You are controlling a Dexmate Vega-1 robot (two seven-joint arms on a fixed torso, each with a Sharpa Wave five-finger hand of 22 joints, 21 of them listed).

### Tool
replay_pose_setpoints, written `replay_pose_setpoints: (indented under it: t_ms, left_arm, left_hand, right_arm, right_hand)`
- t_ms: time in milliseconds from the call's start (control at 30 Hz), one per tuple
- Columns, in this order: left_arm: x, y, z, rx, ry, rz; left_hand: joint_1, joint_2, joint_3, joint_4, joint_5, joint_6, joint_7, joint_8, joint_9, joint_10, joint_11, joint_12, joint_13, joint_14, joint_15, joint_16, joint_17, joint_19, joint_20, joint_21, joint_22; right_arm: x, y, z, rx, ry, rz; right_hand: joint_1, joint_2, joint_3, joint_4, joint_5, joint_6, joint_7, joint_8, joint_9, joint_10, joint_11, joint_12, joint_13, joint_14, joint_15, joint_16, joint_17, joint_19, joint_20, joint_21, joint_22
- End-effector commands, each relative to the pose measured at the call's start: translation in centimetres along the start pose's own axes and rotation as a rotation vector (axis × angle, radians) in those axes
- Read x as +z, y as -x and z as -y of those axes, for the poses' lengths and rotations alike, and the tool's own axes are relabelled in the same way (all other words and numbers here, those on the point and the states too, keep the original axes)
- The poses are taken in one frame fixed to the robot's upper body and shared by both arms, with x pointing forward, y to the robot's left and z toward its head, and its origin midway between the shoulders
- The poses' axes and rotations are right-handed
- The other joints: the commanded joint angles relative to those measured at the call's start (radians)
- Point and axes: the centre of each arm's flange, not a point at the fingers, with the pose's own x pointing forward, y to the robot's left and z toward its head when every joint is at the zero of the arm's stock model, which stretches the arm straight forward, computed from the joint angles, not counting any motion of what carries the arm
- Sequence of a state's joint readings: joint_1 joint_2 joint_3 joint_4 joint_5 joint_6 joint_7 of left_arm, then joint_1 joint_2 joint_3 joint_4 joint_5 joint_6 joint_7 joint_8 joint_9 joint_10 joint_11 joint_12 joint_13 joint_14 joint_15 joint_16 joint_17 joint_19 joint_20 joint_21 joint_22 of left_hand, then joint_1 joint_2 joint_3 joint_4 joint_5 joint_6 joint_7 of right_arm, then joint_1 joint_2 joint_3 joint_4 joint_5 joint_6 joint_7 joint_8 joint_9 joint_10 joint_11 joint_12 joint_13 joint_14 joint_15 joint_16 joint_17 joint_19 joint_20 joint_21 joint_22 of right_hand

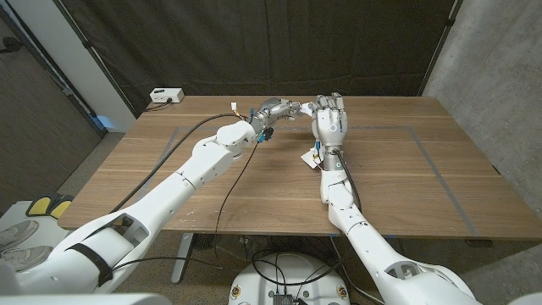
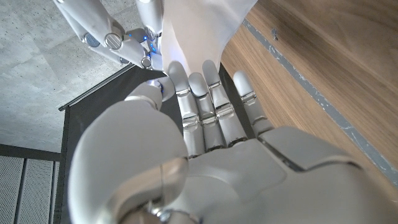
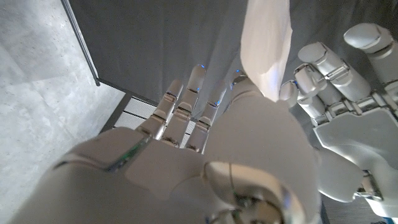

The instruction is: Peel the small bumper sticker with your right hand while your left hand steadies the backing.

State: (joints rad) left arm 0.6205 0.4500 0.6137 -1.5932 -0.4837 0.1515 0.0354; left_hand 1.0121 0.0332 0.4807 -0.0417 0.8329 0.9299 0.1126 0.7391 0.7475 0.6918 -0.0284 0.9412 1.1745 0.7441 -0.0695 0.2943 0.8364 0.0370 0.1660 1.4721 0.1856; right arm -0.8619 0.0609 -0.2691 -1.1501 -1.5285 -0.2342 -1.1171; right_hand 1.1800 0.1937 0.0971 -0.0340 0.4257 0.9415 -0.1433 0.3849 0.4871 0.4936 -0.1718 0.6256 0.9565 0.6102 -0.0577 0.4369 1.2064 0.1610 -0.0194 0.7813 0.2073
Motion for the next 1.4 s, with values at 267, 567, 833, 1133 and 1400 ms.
replay_pose_setpoints:
  t_ms: [267,567,833,1133,1400]
  left_arm:
    - [-0.5,2.0,0.1,0.036,-0.011,0.025]
    - [-0.3,2.4,0.0,0.058,-0.032,0.053]
    - [-0.7,2.0,0.3,0.054,-0.045,0.055]
    - [-0.6,1.2,0.3,0.037,-0.050,0.054]
    - [-0.3,0.9,0.5,0.007,-0.075,0.059]
  left_hand:
    - [0.002,0.003,0.119,-0.086,0.005,-0.006,0.011,0.007,-0.003,0.040,-0.031,0.005,0.008,0.005,-0.059,-0.007,0.009,-0.006,0.001,0.010,0.003]
    - [0.005,0.005,0.124,-0.088,0.002,-0.021,0.009,0.016,0.004,0.030,-0.031,0.006,0.020,-0.004,-0.064,-0.012,0.016,-0.007,-0.003,0.013,0.002]
    - [0.001,0.006,0.124,-0.085,-0.003,-0.026,-0.001,0.018,-0.004,0.029,-0.040,0.004,0.019,-0.005,-0.068,-0.014,0.021,-0.002,-0.012,0.014,0.001]
    - [-0.003,0.005,0.125,-0.083,-0.007,-0.028,-0.002,0.023,-0.010,0.031,-0.042,0.001,0.017,-0.008,-0.066,-0.017,0.026,-0.002,-0.015,0.015,0.001]
    - [-0.003,0.006,0.126,-0.083,-0.010,-0.029,-0.003,0.026,-0.014,0.028,-0.041,0.000,0.016,-0.007,-0.069,-0.018,0.029,-0.002,-0.018,0.016,0.001]
  right_arm:
    - [-1.3,0.3,0.7,0.004,-0.104,-0.198]
    - [-1.5,0.7,1.6,-0.016,-0.210,-0.251]
    - [-3.0,0.9,3.5,-0.160,-0.654,-0.392]
    - [-3.9,0.2,4.8,0.143,-0.890,-0.304]
    - [-3.3,-0.2,5.2,0.287,-0.839,-0.308]
  right_hand:
    - [-0.045,0.012,0.092,0.090,0.021,-0.052,0.020,0.059,0.101,-0.016,0.027,0.001,0.012,-0.054,-0.144,0.042,0.005,-0.045,0.016,0.019,0.006]
    - [-0.041,0.000,0.119,0.079,0.038,-0.075,0.018,0.107,0.167,-0.004,0.031,0.024,0.038,-0.066,-0.155,0.086,-0.004,0.003,0.033,0.064,0.006]
    - [-0.208,-0.088,0.074,0.123,0.020,-0.075,0.066,0.024,0.020,0.065,0.081,-0.011,-0.068,0.025,-0.133,0.051,-0.070,0.102,0.072,0.087,-0.023]
    - [-0.391,-0.126,-0.027,0.148,-0.093,-0.193,0.109,-0.104,-0.073,-0.027,0.154,-0.081,-0.127,-0.113,-0.065,0.043,-0.077,-0.007,0.137,0.033,-0.018]
    - [-0.378,-0.178,-0.044,0.111,-0.107,-0.258,0.108,-0.152,-0.096,-0.058,0.157,-0.105,-0.146,-0.147,-0.052,0.021,-0.108,-0.020,0.152,0.018,-0.018]
